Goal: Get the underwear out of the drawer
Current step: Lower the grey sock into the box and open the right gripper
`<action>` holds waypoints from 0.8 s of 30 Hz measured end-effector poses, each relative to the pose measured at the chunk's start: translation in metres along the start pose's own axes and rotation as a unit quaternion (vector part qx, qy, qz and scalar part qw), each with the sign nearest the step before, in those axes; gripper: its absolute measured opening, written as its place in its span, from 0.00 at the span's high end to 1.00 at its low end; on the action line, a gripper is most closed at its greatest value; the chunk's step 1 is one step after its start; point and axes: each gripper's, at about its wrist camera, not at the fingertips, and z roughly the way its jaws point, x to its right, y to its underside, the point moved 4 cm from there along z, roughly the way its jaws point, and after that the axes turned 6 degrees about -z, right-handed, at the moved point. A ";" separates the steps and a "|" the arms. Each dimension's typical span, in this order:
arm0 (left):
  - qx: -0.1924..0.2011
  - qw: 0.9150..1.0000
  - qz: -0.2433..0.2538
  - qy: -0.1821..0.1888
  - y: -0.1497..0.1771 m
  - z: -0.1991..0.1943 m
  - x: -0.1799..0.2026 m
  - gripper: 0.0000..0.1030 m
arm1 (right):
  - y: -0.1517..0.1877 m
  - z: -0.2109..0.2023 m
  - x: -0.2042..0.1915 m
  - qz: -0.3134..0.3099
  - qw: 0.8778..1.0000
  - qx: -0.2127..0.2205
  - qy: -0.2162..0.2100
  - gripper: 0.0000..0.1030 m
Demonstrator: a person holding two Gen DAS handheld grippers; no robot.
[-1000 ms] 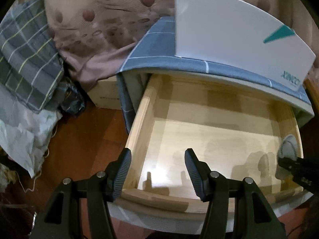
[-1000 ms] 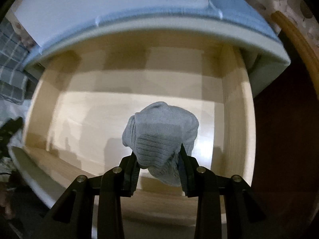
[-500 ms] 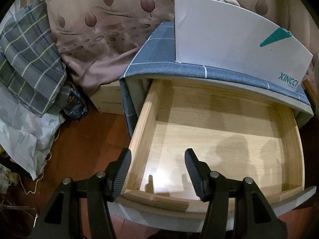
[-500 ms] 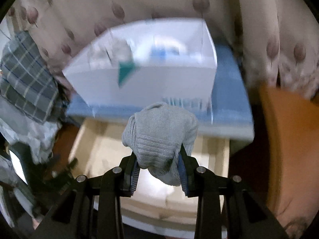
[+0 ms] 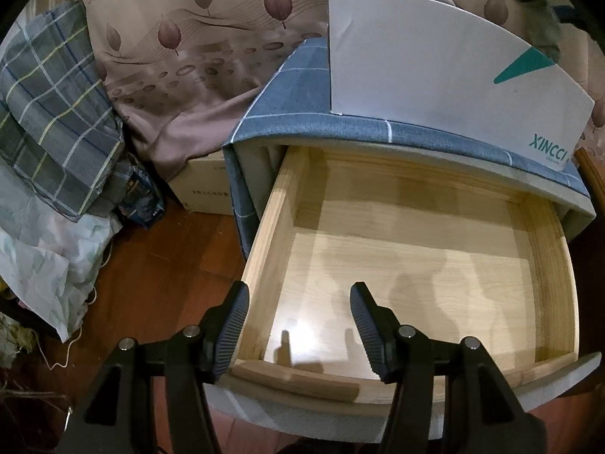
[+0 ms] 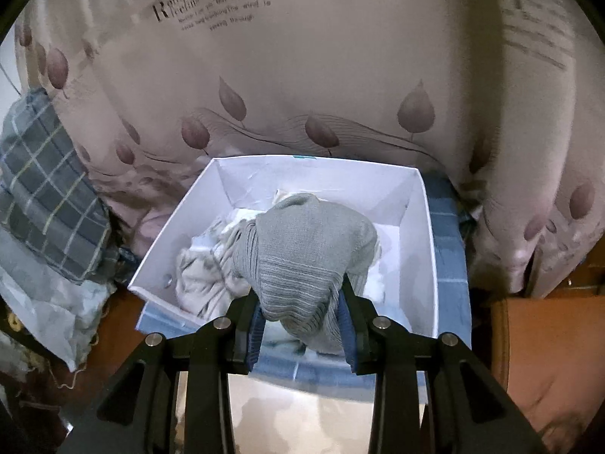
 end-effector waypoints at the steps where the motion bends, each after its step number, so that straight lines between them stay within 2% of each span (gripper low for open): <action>1: -0.002 1.000 -0.001 0.002 0.001 0.000 0.000 0.45 | -0.003 0.006 -0.002 -0.003 1.000 -0.004 0.003 0.69; 6: -0.006 1.000 -0.005 0.007 0.001 0.001 0.000 0.45 | -0.008 0.046 -0.005 -0.013 0.999 -0.034 0.022 0.67; 10: -0.008 1.000 -0.005 0.010 0.001 0.001 0.001 0.45 | -0.005 0.072 -0.001 0.005 0.998 -0.056 0.016 0.67; 18: -0.010 1.000 -0.006 0.015 0.001 0.002 0.001 0.45 | 0.006 0.099 0.000 0.022 0.997 -0.077 0.013 0.63; 24: -0.010 1.000 -0.004 0.015 0.002 0.001 0.003 0.45 | 0.006 0.091 -0.007 0.010 0.998 -0.063 0.024 0.47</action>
